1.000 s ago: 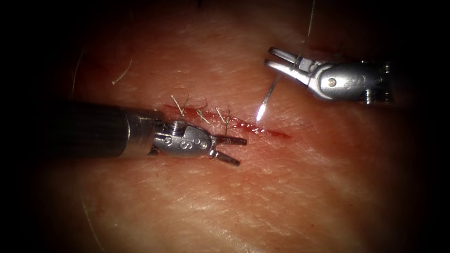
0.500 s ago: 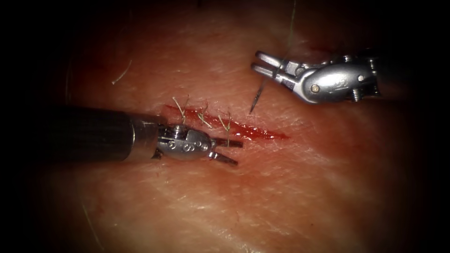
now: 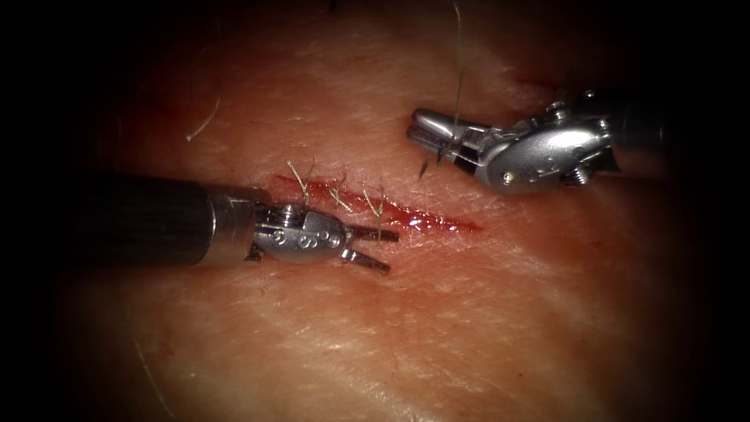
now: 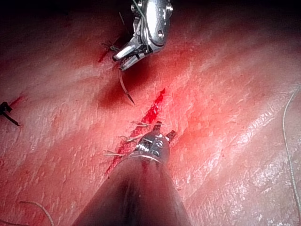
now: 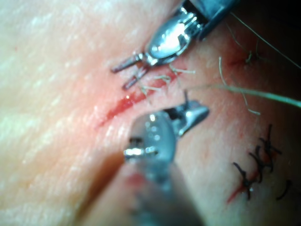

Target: Wound Closure

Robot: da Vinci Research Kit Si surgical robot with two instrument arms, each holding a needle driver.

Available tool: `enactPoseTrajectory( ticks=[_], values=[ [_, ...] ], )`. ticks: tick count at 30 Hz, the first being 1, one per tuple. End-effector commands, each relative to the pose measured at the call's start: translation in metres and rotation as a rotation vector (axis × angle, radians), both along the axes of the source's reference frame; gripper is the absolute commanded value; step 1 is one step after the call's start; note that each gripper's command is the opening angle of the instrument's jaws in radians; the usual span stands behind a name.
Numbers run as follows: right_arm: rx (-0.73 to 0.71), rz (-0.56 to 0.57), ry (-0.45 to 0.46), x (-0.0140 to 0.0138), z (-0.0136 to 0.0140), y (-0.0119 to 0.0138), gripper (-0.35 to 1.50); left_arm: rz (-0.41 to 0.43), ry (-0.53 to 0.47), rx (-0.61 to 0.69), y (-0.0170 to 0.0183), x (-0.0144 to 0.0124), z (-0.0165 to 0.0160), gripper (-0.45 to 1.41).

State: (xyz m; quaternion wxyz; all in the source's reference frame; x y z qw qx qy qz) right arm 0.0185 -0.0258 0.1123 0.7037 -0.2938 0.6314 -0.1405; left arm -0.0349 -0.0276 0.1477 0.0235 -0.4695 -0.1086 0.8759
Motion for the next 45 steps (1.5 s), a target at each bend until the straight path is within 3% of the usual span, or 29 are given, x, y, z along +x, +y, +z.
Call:
enactPoseTrajectory(
  ticks=[1,24,35,45],
  values=[
    [-0.007,-0.003,0.003,0.0008,0.0004,-0.0002,-0.35,0.001,-0.001,0.001,-0.0004,-0.0005,0.0006,0.34],
    [-0.029,-0.009,0.010,0.0017,0.0017,-0.0019,-0.35,0.002,-0.004,0.009,-0.0001,-0.0003,-0.0002,0.34],
    [-0.159,-0.038,-0.018,0.0018,0.0034,-0.0045,-0.35,0.003,-0.005,0.011,0.0000,-0.0001,-0.0004,0.34],
    [-0.347,-0.054,-0.052,0.0021,0.0017,-0.0076,-0.35,0.000,-0.004,0.015,0.0000,-0.0001,-0.0004,0.34]
  ],
)
